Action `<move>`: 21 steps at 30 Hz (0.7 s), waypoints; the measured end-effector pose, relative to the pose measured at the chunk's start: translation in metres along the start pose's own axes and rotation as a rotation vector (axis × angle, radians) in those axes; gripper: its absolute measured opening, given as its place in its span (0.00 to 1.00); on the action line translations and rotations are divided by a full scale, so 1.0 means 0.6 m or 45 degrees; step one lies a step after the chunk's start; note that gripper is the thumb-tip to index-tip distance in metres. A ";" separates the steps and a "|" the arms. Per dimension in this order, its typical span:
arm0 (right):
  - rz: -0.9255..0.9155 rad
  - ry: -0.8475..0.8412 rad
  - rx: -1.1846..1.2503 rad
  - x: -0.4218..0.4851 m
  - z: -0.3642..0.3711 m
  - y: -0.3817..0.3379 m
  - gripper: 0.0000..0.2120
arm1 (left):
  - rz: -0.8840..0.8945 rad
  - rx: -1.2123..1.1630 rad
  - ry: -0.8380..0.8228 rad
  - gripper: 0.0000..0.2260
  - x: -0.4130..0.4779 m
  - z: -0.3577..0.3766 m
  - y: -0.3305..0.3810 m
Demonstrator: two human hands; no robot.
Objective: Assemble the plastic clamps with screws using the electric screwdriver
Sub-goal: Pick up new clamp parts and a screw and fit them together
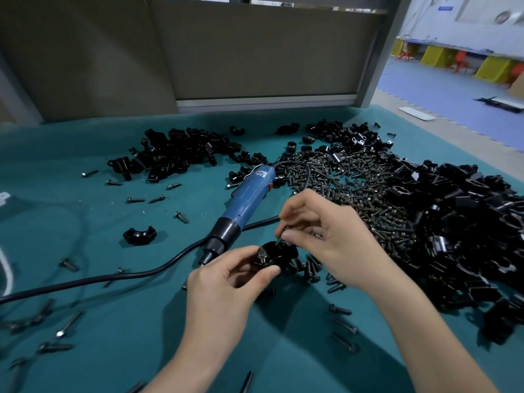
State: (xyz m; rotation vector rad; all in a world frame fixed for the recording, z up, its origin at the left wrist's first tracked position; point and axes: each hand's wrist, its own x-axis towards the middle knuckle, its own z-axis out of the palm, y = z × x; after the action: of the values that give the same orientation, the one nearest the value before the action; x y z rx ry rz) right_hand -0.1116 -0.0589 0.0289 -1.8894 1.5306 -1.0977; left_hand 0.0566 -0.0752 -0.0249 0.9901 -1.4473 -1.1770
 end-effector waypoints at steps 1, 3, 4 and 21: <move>-0.007 -0.006 -0.024 -0.001 -0.002 -0.001 0.13 | 0.008 0.014 0.001 0.10 0.000 0.000 -0.002; -0.014 -0.014 -0.111 -0.002 -0.006 -0.004 0.15 | 0.023 0.047 0.003 0.12 0.000 0.000 -0.006; -0.011 -0.026 -0.148 -0.003 -0.007 -0.005 0.16 | 0.033 0.056 0.003 0.13 0.000 0.000 -0.007; 0.507 -0.104 0.463 -0.001 -0.004 0.004 0.04 | 0.120 0.100 -0.036 0.17 -0.001 0.004 -0.011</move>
State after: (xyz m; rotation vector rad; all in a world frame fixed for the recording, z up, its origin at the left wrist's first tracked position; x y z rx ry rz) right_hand -0.1148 -0.0588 0.0285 -1.3037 1.4614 -1.0168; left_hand 0.0547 -0.0754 -0.0315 0.9519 -1.5558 -1.0766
